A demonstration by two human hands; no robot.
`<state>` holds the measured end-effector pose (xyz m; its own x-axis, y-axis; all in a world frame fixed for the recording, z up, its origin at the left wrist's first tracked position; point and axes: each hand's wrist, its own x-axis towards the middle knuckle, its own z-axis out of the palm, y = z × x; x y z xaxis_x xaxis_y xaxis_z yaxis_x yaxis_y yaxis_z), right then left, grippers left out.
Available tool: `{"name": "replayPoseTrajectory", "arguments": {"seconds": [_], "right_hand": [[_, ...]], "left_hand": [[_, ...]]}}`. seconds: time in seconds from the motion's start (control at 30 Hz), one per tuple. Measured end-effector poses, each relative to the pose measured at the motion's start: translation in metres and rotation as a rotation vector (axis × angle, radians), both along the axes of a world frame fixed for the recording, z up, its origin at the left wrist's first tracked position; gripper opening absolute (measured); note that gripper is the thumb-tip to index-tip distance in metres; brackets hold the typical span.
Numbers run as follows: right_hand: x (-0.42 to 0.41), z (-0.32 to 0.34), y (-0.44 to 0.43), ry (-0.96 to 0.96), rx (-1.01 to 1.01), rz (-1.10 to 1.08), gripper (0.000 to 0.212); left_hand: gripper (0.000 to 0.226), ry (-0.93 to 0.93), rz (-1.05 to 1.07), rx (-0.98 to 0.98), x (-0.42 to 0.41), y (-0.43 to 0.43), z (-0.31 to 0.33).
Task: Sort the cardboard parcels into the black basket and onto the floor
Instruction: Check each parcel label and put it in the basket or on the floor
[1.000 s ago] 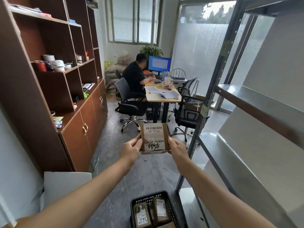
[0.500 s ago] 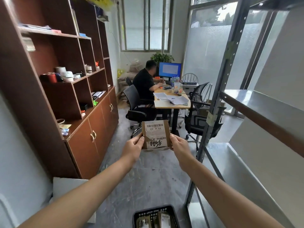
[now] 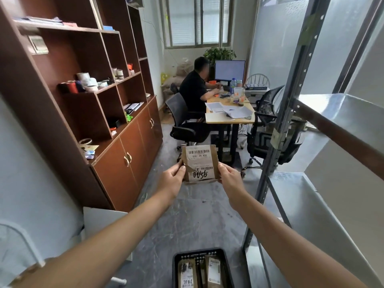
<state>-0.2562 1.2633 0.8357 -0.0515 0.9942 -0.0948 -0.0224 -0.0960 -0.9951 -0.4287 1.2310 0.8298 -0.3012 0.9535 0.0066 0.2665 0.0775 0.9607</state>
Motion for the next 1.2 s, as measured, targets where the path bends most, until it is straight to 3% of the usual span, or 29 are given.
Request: {"name": "replayPoseTrajectory", "arguments": {"seconds": [0.3,0.7,0.97,1.2], "right_hand": [[-0.012,-0.031,0.034,-0.009,-0.082,-0.033,0.031],[-0.049,-0.06,0.123,-0.089,-0.142,-0.222,0.029],[-0.06,-0.119,0.152,-0.1,-0.279,-0.413,0.027],[-0.029,-0.179,0.127,-0.147,-0.428,-0.582,0.028]], "left_hand": [[0.037,-0.016,-0.041,-0.07,-0.011,0.041,-0.034],[0.037,-0.166,-0.216,-0.128,-0.055,0.167,-0.078],[0.037,-0.177,-0.383,-0.228,-0.062,0.217,-0.124],[0.037,-0.204,-0.575,-0.397,-0.028,0.21,-0.182]]}}
